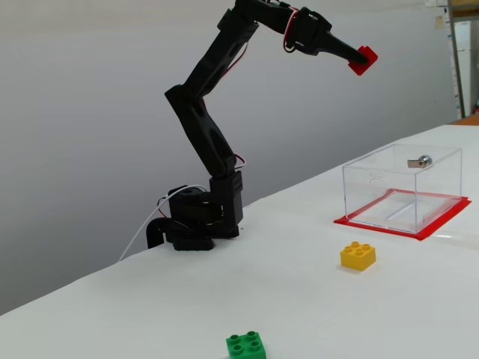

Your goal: Pick the red lego brick and place it into the transparent box

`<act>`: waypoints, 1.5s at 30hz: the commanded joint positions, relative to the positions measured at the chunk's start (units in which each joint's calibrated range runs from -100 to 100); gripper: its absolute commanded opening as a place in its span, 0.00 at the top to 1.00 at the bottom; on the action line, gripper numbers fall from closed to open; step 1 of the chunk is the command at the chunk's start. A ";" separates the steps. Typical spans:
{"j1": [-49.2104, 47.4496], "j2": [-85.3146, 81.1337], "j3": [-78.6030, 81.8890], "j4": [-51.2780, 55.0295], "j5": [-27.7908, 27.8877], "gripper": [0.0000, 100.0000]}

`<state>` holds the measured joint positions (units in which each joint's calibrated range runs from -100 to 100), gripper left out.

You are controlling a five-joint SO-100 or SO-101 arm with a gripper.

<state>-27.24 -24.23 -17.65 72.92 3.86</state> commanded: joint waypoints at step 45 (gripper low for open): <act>-28.69 26.31 -2.24 -3.82 -0.36 0.94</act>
<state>-55.66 1.82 -17.65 69.92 3.71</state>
